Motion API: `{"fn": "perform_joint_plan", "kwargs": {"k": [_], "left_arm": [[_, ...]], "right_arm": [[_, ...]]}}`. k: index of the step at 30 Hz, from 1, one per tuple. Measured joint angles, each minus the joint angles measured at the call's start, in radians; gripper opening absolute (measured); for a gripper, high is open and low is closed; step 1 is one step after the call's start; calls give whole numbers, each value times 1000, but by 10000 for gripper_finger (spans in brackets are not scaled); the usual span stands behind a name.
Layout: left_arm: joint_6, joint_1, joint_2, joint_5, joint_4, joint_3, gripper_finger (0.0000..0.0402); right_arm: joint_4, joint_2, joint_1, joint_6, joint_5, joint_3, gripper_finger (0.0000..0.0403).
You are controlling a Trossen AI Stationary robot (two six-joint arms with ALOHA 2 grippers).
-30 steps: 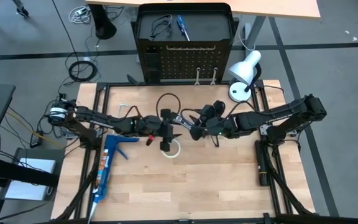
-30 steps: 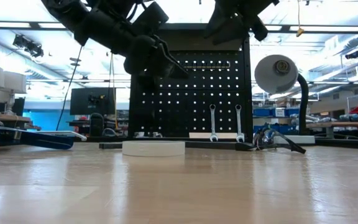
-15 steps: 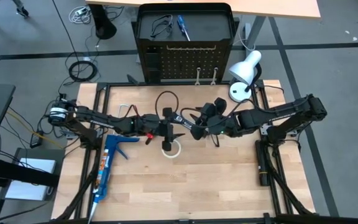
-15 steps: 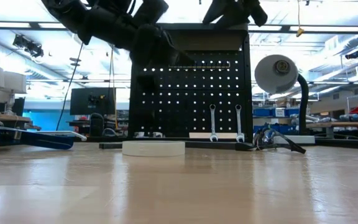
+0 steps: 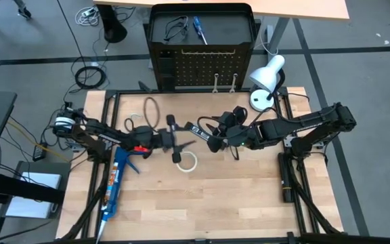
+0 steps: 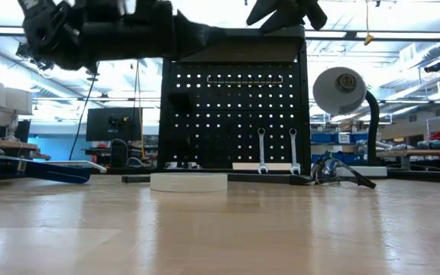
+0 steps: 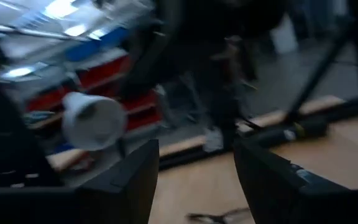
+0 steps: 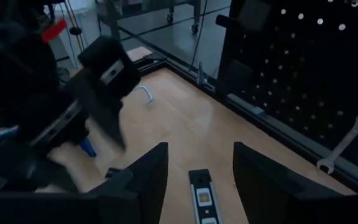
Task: Hang tools onto peg board
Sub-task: Unhang the right wrench from the peg board
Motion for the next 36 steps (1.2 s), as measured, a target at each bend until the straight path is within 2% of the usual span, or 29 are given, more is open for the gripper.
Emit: {"fn": "perform_joint_plan", "kwargs": {"k": [5,7,11,16,20,25,28,32,36], "left_arm": [[-43,51,0,-98,264,-128,213],[-69,76,0,-141,311,-157,213],[-67,111,0,-229,319,-172,213],[-67,131,0,-238,269,-171,213],[-66,157,1,-298,248,-171,213],[-67,176,0,-523,267,-171,213],[-67,182,0,-613,265,-170,213],[-122,183,0,-634,249,-173,213],[-125,182,0,-496,247,-181,213]], "right_arm": [[7,0,4,-18,0,0,183],[7,0,4,-19,-1,0,183],[8,0,4,-20,0,0,183],[15,0,4,-31,-1,0,183],[16,-1,4,-70,0,-4,183],[18,-1,1,-68,-1,-34,183],[20,-1,1,-28,-23,-49,183],[25,-1,1,-14,-61,-54,183],[45,-1,1,-12,-75,-54,183]]}}
